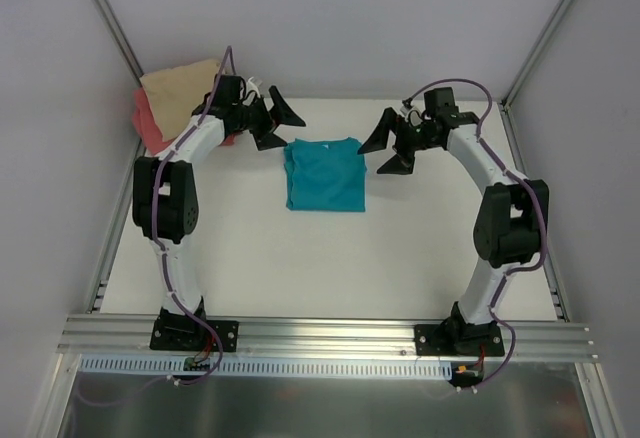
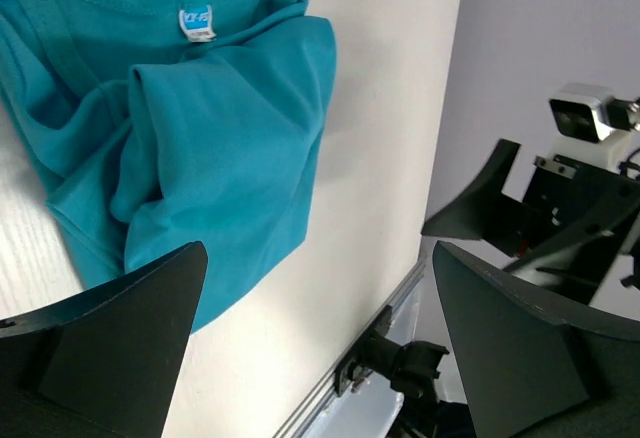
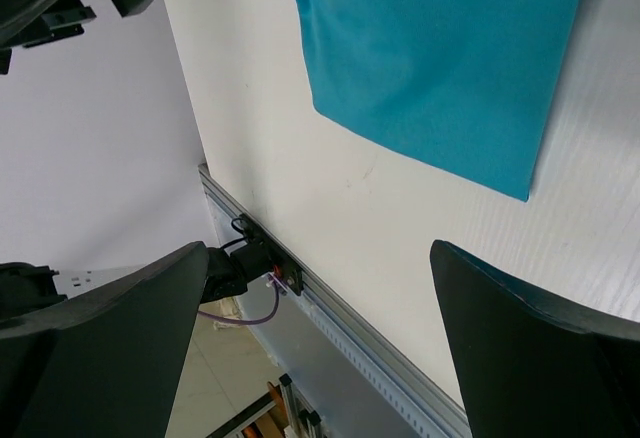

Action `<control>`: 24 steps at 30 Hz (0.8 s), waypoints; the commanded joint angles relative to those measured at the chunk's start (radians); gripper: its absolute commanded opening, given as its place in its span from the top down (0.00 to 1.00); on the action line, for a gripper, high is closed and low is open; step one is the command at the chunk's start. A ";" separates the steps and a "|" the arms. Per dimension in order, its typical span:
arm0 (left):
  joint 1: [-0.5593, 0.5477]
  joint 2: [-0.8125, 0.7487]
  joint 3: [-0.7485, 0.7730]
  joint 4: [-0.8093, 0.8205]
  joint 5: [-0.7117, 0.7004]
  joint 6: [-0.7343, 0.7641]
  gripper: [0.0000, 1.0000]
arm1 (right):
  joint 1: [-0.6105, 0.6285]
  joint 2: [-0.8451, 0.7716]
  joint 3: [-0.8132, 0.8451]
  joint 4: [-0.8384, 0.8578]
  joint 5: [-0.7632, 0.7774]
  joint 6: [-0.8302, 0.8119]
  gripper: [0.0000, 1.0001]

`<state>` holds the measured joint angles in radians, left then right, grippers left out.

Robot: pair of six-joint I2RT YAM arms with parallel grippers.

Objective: Fold and stack the t-shirts
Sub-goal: Fold the long partially folded tshirt into a neat square

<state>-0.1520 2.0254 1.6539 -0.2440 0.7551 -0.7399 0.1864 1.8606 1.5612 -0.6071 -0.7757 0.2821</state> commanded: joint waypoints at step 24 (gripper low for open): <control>-0.086 0.081 0.178 -0.049 -0.028 -0.007 0.01 | -0.004 -0.195 -0.165 -0.053 0.047 -0.052 0.00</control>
<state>-0.2794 2.2257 1.7874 -0.1524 0.7948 -0.8867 0.1864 1.7248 1.3994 -0.6868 -0.7219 0.2237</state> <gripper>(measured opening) 0.986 0.993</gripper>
